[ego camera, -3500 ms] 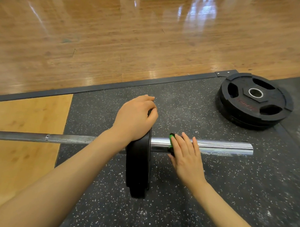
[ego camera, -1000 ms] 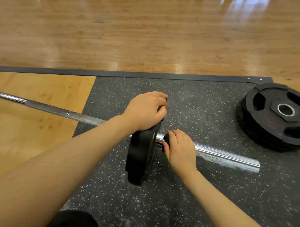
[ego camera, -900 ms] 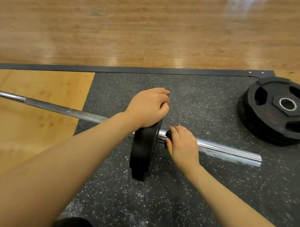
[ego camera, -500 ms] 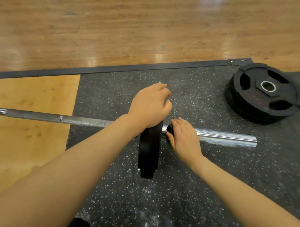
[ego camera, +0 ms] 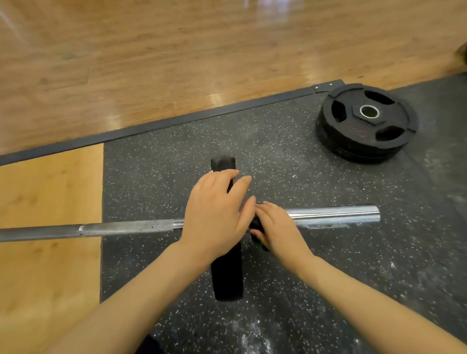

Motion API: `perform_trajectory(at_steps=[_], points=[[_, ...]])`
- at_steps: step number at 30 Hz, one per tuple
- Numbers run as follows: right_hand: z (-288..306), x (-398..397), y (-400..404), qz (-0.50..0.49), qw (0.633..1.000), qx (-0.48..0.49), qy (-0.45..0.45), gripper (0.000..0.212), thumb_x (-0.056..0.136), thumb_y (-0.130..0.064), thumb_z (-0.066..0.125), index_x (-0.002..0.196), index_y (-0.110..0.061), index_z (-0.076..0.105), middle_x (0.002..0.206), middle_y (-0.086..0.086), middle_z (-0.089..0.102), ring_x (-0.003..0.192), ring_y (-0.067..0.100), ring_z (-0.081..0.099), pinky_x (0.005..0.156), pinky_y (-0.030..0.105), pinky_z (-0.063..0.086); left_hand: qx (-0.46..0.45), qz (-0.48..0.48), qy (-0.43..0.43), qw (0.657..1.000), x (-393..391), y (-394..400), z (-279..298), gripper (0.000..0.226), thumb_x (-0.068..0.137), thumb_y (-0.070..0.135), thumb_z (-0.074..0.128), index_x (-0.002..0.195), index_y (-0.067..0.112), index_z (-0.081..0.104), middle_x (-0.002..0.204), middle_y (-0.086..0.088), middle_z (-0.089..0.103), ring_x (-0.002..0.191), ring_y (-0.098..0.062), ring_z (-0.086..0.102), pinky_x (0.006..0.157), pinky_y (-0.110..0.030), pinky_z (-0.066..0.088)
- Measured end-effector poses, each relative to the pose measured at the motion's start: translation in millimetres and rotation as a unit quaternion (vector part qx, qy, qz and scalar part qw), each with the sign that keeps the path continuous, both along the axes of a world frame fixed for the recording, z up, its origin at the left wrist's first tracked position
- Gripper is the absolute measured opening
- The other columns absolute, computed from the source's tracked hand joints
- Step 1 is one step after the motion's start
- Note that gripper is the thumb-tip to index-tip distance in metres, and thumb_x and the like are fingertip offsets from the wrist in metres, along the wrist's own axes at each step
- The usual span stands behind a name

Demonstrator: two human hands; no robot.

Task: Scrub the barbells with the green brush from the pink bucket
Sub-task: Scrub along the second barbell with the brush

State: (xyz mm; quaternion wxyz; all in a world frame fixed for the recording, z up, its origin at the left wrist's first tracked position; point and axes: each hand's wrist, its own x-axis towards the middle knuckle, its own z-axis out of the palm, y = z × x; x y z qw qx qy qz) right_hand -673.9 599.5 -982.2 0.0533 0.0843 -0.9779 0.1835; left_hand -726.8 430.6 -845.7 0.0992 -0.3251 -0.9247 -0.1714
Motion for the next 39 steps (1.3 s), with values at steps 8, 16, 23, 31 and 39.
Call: perform_trajectory(at_steps=[8, 16, 23, 31, 39], points=[[3.8, 45.2, -15.6, -0.014, 0.998, 0.027, 0.061, 0.050, 0.083, -0.020, 0.073, 0.125, 0.003, 0.058, 0.127, 0.017, 0.059, 0.119, 0.033, 0.055, 0.104, 0.045, 0.044, -0.036, 0.045, -0.114, 0.992, -27.4, 25.2, 5.7, 0.052, 0.099, 0.042, 0.029, 0.134, 0.011, 0.053, 0.145, -0.013, 0.044, 0.136, -0.028, 0.038, 0.108, -0.043, 0.031], [8.6, 75.4, -13.1, 0.016, 0.996, -0.029, 0.086, 0.040, 0.087, -0.008, 0.065, 0.125, 0.004, 0.059, 0.129, 0.015, 0.059, 0.120, 0.030, 0.052, 0.103, 0.043, 0.044, -0.064, 0.036, -0.099, 0.992, 13.7, 16.0, -3.9, 0.061, 0.092, 0.041, 0.022, 0.131, 0.008, 0.055, 0.136, -0.012, 0.054, 0.129, -0.028, 0.046, 0.111, -0.041, 0.028], [23.2, 78.2, -11.2, -0.036, 0.990, -0.104, 0.086, 0.033, 0.097, -0.017, 0.045, 0.117, 0.003, 0.063, 0.117, 0.013, 0.064, 0.108, 0.021, 0.051, 0.101, 0.024, 0.036, -0.055, 0.027, -0.079, 0.995, 42.9, 5.1, -9.2, 0.056, 0.093, 0.041, 0.028, 0.126, 0.008, 0.060, 0.135, -0.015, 0.055, 0.128, -0.031, 0.049, 0.106, -0.044, 0.038], [32.7, 57.8, -30.1, -0.112, 0.983, -0.146, 0.004, 0.027, 0.099, -0.015, 0.044, 0.116, -0.004, 0.063, 0.107, 0.007, 0.066, 0.100, 0.024, 0.056, 0.091, 0.028, 0.042, 0.014, 0.066, -0.090, 0.994, 40.9, -1.2, -1.4, 0.063, 0.092, 0.042, 0.020, 0.121, 0.007, 0.063, 0.131, -0.012, 0.059, 0.128, -0.032, 0.049, 0.101, -0.042, 0.040], [19.0, 69.5, -50.0, -0.065, 0.997, -0.037, 0.000, 0.040, 0.099, -0.027, 0.032, 0.110, -0.005, 0.063, 0.115, 0.010, 0.062, 0.107, 0.030, 0.057, 0.093, 0.043, 0.047, 0.024, 0.082, -0.114, 0.990, 50.0, -0.5, -9.7, 0.071, 0.090, 0.044, 0.009, 0.131, 0.010, 0.056, 0.144, -0.008, 0.048, 0.140, -0.024, 0.034, 0.112, -0.037, 0.027]])
